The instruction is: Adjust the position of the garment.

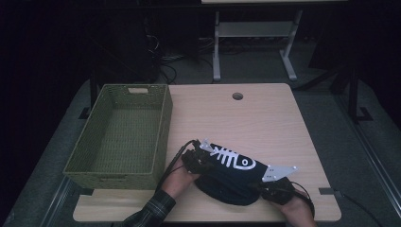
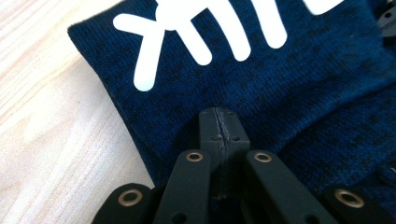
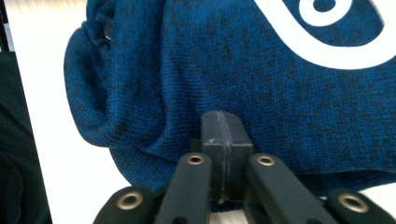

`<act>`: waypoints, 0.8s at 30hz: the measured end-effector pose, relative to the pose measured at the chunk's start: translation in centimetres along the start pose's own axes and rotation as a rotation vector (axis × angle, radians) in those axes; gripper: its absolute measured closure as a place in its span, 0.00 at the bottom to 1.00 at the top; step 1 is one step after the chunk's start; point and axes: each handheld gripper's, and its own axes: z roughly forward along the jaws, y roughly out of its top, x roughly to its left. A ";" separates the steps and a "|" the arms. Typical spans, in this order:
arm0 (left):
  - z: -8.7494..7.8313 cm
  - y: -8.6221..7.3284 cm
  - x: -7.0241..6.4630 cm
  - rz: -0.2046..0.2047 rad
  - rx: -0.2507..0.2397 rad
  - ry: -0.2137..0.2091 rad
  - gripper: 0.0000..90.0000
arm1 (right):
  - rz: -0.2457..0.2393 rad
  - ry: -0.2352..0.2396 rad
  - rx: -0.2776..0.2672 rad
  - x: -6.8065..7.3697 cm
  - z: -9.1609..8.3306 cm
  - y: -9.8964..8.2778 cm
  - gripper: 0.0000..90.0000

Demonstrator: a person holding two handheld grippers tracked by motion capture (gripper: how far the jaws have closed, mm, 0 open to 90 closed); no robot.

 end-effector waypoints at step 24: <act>0.2 -0.7 2.2 -0.150 -0.055 -0.020 0.31 | 0.195 -0.330 -0.004 -5.1 -1.9 -3.3 0.18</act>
